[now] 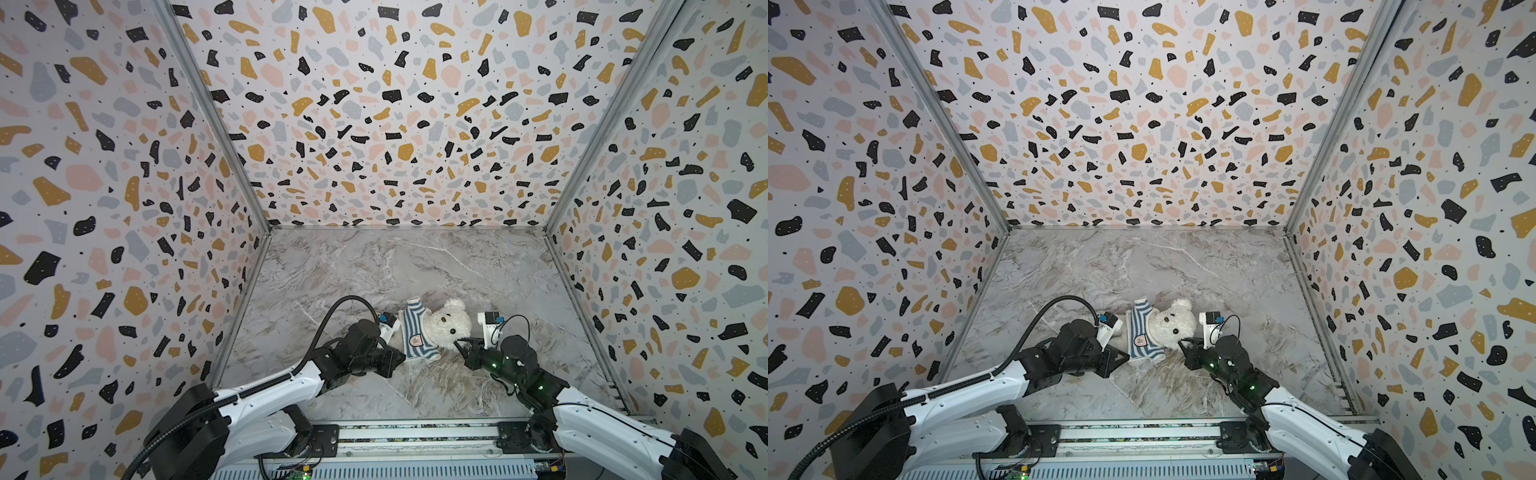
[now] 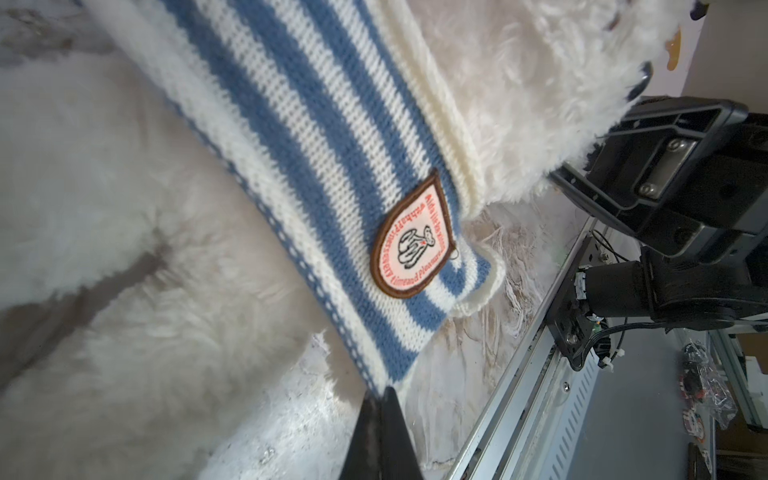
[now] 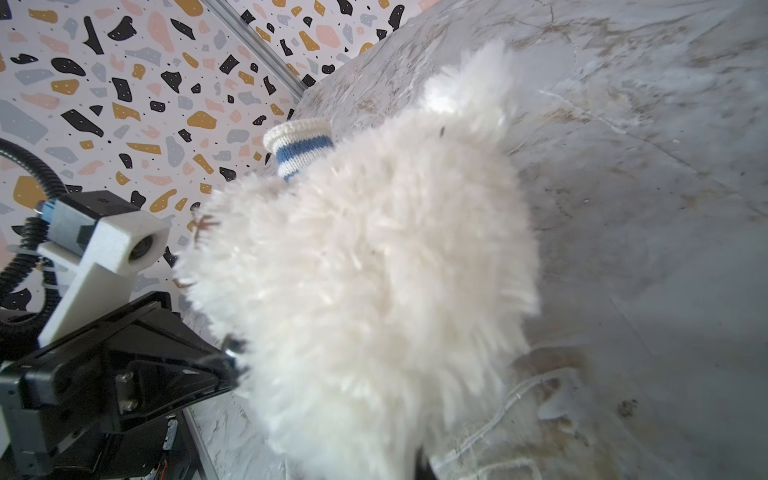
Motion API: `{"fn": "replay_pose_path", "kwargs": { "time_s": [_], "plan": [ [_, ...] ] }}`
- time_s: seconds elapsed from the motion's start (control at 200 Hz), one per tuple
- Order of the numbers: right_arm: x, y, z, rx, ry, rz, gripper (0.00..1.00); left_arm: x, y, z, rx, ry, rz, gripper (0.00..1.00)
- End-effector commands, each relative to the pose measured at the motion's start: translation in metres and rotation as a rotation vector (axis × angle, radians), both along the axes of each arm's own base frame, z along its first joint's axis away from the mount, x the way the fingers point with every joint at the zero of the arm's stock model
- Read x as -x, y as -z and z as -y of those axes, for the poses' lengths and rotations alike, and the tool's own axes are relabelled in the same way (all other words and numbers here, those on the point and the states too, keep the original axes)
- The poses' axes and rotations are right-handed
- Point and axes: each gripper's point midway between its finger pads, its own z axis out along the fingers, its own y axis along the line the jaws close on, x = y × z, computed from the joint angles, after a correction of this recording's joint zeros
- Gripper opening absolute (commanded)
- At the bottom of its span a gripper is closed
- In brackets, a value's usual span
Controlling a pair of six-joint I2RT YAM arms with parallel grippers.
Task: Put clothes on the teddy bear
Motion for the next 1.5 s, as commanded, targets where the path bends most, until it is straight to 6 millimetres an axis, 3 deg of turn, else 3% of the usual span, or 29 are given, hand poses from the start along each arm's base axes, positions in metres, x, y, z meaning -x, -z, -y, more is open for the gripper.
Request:
{"fn": "replay_pose_path", "kwargs": {
  "time_s": [0.0,0.09,0.255,0.466,0.616,0.806,1.106,1.186,1.262,1.392,1.492],
  "plan": [
    [-0.009,-0.024,0.004,-0.060,0.057,0.055,0.00,0.004,0.001,0.005,0.049,-0.002,-0.025,0.00],
    [-0.008,-0.024,0.005,-0.055,0.068,0.054,0.00,0.006,0.008,0.003,0.050,0.002,-0.024,0.00],
    [-0.007,-0.025,0.018,-0.067,0.126,0.068,0.00,0.020,0.052,-0.026,-0.135,0.011,-0.059,0.00],
    [-0.006,-0.026,0.026,-0.068,0.157,0.083,0.00,0.001,0.080,-0.054,-0.280,-0.122,-0.028,0.00],
    [-0.005,-0.029,0.026,-0.064,0.156,0.080,0.00,-0.013,0.075,-0.064,-0.280,-0.212,0.001,0.00],
    [-0.007,-0.039,0.029,-0.039,0.168,0.084,0.00,-0.026,0.070,-0.097,-0.315,-0.348,0.033,0.00],
    [-0.010,-0.055,0.027,-0.050,0.177,0.075,0.00,-0.036,0.060,-0.113,-0.294,-0.445,0.059,0.00],
    [-0.010,-0.060,0.026,-0.065,0.173,0.075,0.00,-0.038,0.055,-0.109,-0.261,-0.442,0.063,0.00],
    [-0.010,-0.066,0.022,-0.084,0.161,0.071,0.00,-0.038,0.043,-0.089,-0.164,-0.382,0.065,0.00],
    [-0.011,-0.073,0.010,-0.102,0.137,0.033,0.00,-0.035,0.002,-0.047,0.082,-0.261,0.083,0.00],
    [-0.016,-0.071,0.004,-0.111,0.162,-0.079,0.00,-0.037,-0.028,-0.033,0.193,-0.226,0.121,0.00]
  ]
}}
